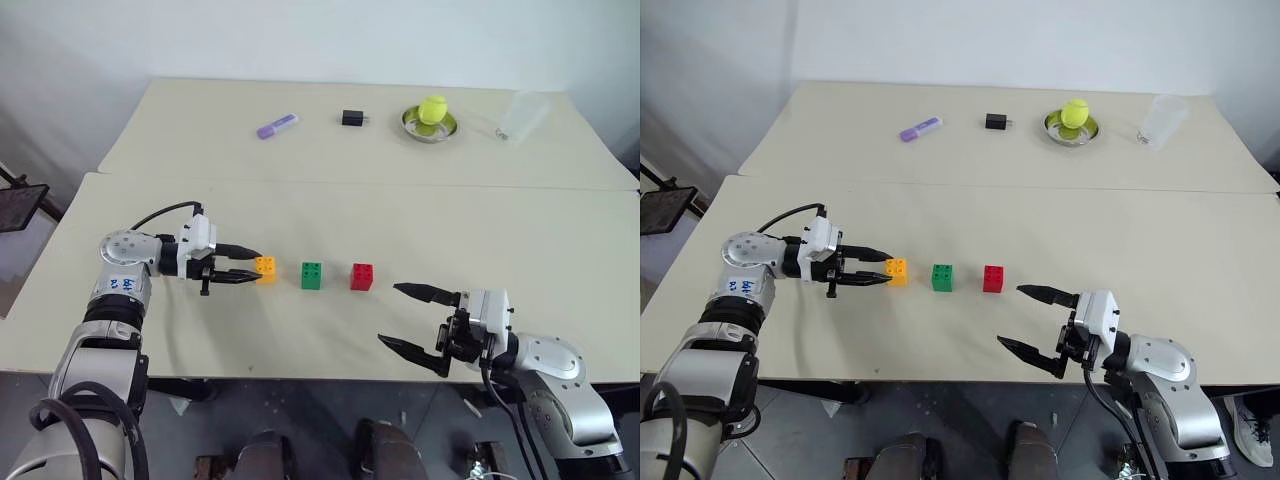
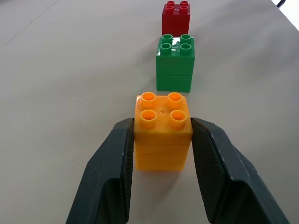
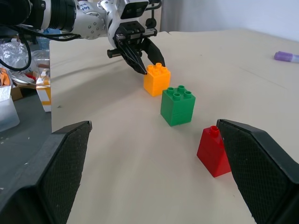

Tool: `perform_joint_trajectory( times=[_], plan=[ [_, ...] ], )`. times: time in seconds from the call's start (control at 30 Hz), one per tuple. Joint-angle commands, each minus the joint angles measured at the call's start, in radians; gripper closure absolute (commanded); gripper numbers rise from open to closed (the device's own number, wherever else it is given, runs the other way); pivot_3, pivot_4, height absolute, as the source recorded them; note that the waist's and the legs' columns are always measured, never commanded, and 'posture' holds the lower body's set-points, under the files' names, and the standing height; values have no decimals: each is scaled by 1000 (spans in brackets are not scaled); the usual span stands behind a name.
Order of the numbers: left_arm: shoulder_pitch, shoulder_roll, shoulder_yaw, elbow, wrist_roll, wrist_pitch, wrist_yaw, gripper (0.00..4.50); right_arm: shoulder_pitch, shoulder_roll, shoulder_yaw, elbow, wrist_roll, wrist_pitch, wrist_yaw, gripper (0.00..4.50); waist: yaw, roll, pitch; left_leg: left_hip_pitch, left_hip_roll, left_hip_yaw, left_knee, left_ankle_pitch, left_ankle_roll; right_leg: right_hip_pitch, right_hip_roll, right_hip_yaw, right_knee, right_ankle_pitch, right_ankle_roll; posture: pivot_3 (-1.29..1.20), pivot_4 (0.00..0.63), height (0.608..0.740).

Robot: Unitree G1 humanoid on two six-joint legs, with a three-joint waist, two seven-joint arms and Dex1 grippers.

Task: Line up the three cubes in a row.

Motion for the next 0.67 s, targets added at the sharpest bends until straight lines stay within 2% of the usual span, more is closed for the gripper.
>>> perform_joint_trajectory(
  times=[0.03, 0.2, 0.3, 0.47, 0.53, 0.67],
  plan=[
    [-10, 42, -34, -19, -6, 27, -112, 3054, -19, -20, -17, -15, 21, 4, 13, 0, 0, 0, 0, 0, 0, 0, 0, 0, 0, 0, 0, 0, 0, 0, 0, 0, 150, 740],
    [-7, 82, -14, -22, 16, 43, -75, 1404, -113, -20, -23, 61, 28, -19, 50, 0, -3, 0, 0, 0, 0, 0, 0, 0, 0, 0, 0, 0, 1, 0, 0, 0, 150, 740],
    [15, 105, 33, -68, -30, 91, -52, 493, -168, -75, -28, 110, 36, 13, 111, 0, -2, 0, 0, 0, 0, 0, 0, 0, 0, -1, 0, 0, 1, 0, 0, 0, 150, 740],
    [97, 200, 100, -232, -96, 298, -63, 493, -314, -189, -30, 248, 40, 73, 224, 0, -2, 0, 0, 0, 0, -1, 0, 0, 0, -1, 0, 0, 1, 0, 0, 0, 150, 740],
    [134, 235, 119, -299, -124, 372, -79, 493, -367, -204, -21, 306, 9, 32, 262, 0, -4, 0, 0, 0, 0, 0, 0, 0, 0, -1, 0, 0, 2, 0, 0, 0, 150, 740],
    [194, 272, 189, -374, -143, 394, 13, 493, -474, -200, -7, 452, -21, -26, 340, 0, -7, 0, 0, 0, 1, 0, 0, 0, 0, -1, 0, 0, 2, 0, 0, 0, 150, 740]
  ],
)
